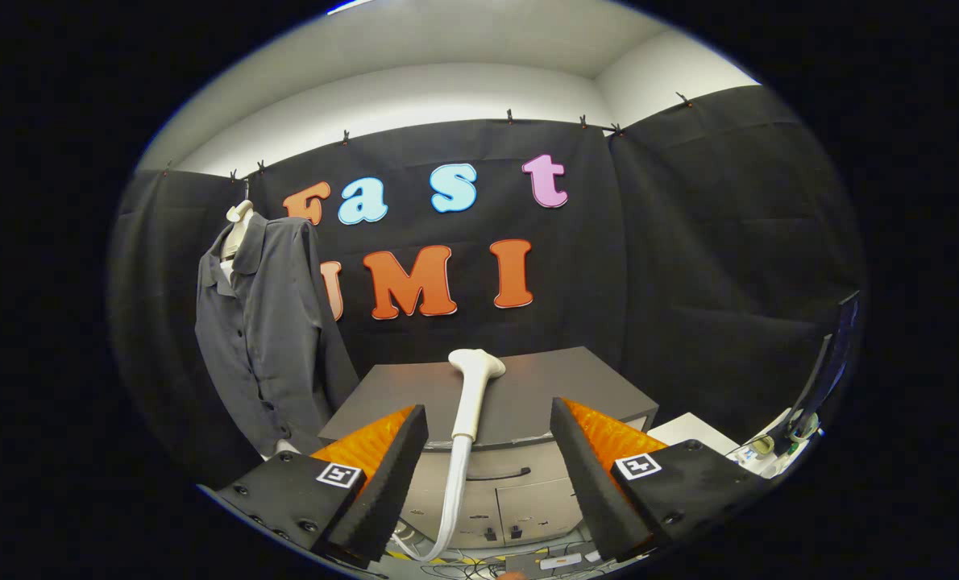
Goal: Iron the clothes twice with a garment steamer, once on the left side and once on the right side.
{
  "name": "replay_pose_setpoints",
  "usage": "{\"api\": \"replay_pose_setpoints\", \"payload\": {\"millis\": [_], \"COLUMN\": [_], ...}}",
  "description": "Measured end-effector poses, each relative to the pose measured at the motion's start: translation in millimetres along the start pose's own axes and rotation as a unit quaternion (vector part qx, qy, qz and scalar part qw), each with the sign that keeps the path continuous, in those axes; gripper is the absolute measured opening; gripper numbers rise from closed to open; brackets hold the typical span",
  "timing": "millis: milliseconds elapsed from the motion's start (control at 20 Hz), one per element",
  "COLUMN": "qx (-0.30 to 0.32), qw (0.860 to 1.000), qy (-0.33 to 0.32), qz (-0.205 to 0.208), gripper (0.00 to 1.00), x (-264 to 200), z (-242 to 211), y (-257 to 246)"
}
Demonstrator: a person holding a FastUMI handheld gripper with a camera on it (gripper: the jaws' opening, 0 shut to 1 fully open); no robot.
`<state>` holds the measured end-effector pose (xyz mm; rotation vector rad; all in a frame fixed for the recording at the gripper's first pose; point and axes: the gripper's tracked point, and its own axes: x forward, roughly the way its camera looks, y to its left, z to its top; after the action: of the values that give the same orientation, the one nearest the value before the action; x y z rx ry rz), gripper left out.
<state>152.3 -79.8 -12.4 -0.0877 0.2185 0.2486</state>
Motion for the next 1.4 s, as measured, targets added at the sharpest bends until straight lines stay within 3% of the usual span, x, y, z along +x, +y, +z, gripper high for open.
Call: {"api": "replay_pose_setpoints", "payload": {"millis": [300,850,1200,1400], "qx": [0.002,0.006,-0.003,0.013], "qw": [0.999,0.987,0.971,0.953], "qy": [0.040,0.160,0.241,0.303], "qz": [0.011,0.032,0.006,-0.011], "gripper": [0.99,0.99,0.99,0.97], "x": [46.2,181.1,261.3,290.4], "z": [0.0,-11.6,-34.0,-59.6], "y": [6.4,22.4,13.0,2.0]}}
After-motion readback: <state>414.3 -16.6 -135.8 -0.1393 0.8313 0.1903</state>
